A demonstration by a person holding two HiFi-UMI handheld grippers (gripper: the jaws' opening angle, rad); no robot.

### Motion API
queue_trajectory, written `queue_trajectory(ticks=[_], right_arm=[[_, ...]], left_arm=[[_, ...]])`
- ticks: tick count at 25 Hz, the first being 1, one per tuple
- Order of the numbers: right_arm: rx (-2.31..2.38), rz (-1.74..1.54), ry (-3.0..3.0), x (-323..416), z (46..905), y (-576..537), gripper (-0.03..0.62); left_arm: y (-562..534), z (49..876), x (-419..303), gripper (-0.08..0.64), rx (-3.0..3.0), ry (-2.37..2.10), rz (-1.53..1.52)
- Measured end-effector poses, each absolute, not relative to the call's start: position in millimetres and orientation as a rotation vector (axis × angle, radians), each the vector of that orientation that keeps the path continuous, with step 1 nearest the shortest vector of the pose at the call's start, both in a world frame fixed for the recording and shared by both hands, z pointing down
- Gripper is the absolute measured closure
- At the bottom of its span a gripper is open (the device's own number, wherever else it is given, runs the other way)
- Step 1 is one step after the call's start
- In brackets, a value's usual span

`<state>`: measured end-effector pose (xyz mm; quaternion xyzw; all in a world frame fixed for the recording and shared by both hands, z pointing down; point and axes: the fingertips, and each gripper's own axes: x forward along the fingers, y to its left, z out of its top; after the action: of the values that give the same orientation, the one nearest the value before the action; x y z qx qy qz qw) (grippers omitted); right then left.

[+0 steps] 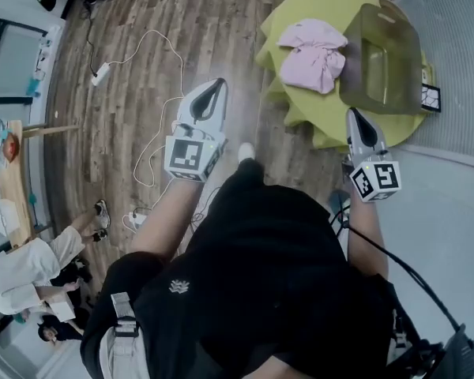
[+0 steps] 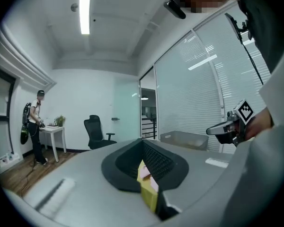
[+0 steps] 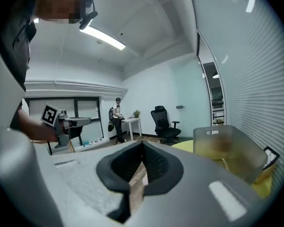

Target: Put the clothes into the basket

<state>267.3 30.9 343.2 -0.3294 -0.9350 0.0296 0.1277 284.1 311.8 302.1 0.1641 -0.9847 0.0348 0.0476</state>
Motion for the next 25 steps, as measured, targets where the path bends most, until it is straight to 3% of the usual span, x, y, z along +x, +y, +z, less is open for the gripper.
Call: queue_trajectory(ticks=[10,25], right_arm=[[-0.759,0.054,-2.815,181,321,75,0.591],[-0.721,0.039,-2.842,132,311,106,0.591]], left_arm=[[381,296,186,0.555,0.65,-3.01,0.133],[385,283,109,0.555,0.843,-2.985,0.124]])
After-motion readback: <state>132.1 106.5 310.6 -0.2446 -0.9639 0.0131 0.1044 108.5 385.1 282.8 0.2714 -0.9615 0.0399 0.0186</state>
